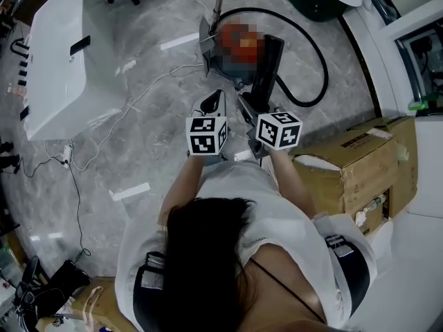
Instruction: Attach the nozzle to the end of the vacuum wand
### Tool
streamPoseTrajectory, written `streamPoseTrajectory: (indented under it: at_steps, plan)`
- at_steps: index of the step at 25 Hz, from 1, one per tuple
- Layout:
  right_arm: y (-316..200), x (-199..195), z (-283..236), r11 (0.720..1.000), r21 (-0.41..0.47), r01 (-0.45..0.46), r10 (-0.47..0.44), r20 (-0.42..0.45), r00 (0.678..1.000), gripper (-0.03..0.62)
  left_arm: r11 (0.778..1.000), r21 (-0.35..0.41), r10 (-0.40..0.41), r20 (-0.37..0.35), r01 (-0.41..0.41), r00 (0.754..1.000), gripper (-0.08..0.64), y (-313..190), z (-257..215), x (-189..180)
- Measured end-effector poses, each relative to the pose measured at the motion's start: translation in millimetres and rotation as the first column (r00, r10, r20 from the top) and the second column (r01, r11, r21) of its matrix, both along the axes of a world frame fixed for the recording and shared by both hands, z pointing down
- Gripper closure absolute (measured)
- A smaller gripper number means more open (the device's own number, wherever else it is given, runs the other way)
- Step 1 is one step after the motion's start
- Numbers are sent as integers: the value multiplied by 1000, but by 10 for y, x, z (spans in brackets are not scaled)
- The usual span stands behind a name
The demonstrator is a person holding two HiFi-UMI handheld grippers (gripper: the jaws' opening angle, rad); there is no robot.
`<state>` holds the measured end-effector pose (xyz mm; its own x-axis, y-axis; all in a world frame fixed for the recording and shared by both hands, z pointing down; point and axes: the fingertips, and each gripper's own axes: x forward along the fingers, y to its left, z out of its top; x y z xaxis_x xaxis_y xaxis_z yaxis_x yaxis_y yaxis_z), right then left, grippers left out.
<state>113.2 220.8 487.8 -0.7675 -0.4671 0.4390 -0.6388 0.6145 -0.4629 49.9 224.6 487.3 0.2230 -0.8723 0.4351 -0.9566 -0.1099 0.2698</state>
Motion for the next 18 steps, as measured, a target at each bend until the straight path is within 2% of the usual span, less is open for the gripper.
streamPoseTrajectory:
  at_steps: [18]
  plan:
    - [-752,-403,10,997,-42,-71,71,-3,997,515,999,-13,45,-3,-45,999,557,-776,-51,-484]
